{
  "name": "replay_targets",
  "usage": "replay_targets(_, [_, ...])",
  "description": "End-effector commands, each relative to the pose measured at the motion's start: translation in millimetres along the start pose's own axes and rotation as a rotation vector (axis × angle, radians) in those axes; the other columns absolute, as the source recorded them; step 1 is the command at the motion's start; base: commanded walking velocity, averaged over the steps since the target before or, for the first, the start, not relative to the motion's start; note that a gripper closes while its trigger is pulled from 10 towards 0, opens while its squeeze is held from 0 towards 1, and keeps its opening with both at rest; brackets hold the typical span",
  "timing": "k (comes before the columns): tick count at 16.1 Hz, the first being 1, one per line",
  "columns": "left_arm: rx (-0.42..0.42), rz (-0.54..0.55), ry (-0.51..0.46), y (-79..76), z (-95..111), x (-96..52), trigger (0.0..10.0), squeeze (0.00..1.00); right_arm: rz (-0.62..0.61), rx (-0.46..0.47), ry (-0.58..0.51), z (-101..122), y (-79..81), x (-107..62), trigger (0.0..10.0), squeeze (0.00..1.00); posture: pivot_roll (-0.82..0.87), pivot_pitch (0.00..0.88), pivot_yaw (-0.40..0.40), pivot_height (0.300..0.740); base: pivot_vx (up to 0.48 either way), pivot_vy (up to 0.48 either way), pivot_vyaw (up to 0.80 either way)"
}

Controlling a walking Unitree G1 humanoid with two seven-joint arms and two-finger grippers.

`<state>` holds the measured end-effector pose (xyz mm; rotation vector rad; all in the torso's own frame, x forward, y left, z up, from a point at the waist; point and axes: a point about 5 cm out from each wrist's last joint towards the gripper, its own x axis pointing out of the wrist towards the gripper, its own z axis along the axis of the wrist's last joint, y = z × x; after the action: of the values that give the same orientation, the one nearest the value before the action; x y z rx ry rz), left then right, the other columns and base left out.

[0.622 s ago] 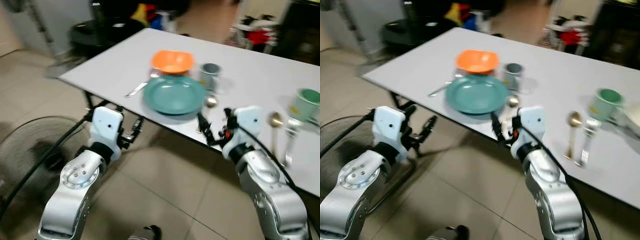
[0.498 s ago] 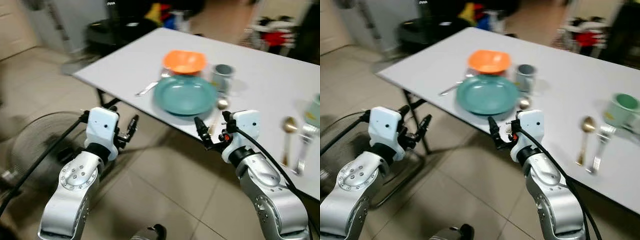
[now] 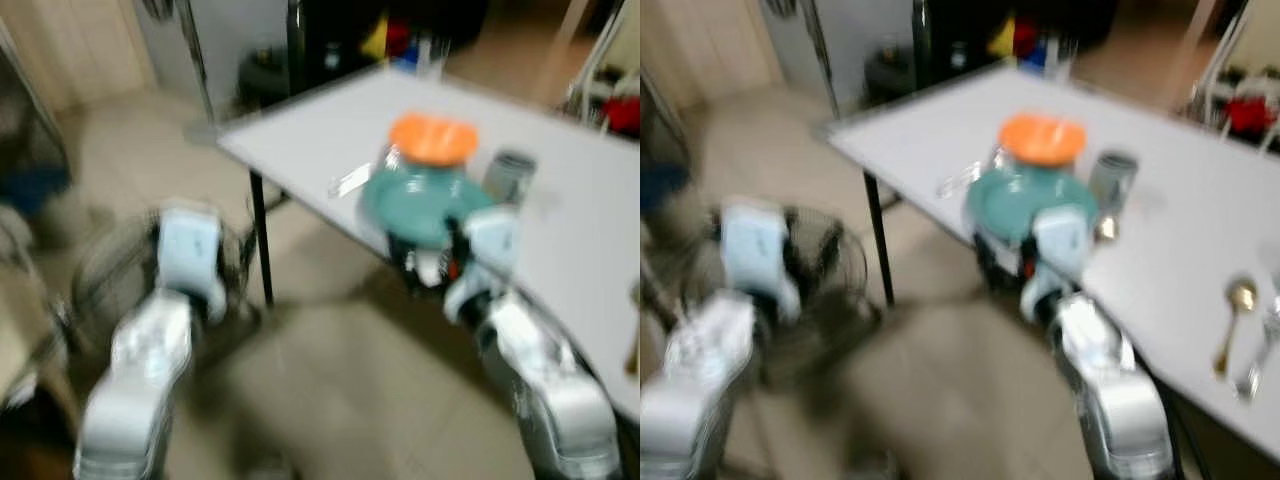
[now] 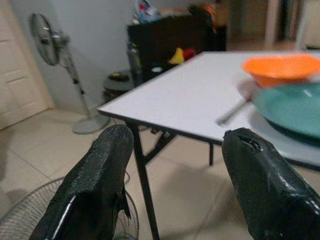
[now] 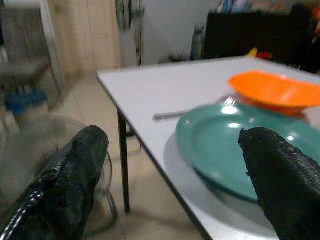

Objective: Setting the table

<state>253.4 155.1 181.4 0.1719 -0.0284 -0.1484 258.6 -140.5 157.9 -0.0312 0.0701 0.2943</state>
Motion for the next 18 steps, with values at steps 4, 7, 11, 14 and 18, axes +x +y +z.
replay_targets(4, [0.020, 0.006, 0.035, 2.9, -5.7, -2.1, 10.0, 0.00, -0.053, -0.067, -0.030, 7.0, -13.3, -3.6, 10.0, 1.00, 0.12, 0.000, 0.032, 0.740, 0.000, 0.000, 0.80])
replay_targets(7, [0.002, 0.006, 0.057, 3.4, -10.8, -0.2, 10.0, 0.00, -0.078, -0.032, -0.010, 1.6, -12.0, -5.7, 10.0, 1.00, 0.10, 0.000, 0.044, 0.740, 0.000, 0.000, 0.80])
replay_targets(11, [0.017, -0.032, 0.050, -0.4, -8.0, 3.5, 10.0, 0.00, -0.125, 0.080, 0.009, -2.3, -14.5, -7.6, 10.0, 1.00, 0.11, 0.000, 0.054, 0.740, 0.000, 0.358, 0.80])
replay_targets(14, [0.024, -0.020, 0.062, 4.0, -11.0, 0.3, 10.0, 0.00, -0.109, 0.094, 0.007, -2.3, -9.6, -5.4, 10.0, 1.00, 0.11, 0.000, 0.045, 0.740, 0.000, 0.371, 0.80])
replay_targets(18, [0.033, -0.028, 0.056, 3.9, -9.1, 4.2, 10.0, 0.00, -0.101, 0.106, -0.001, 1.0, -8.8, -3.1, 10.0, 1.00, 0.12, 0.000, 0.044, 0.740, 0.000, 0.368, 0.80])
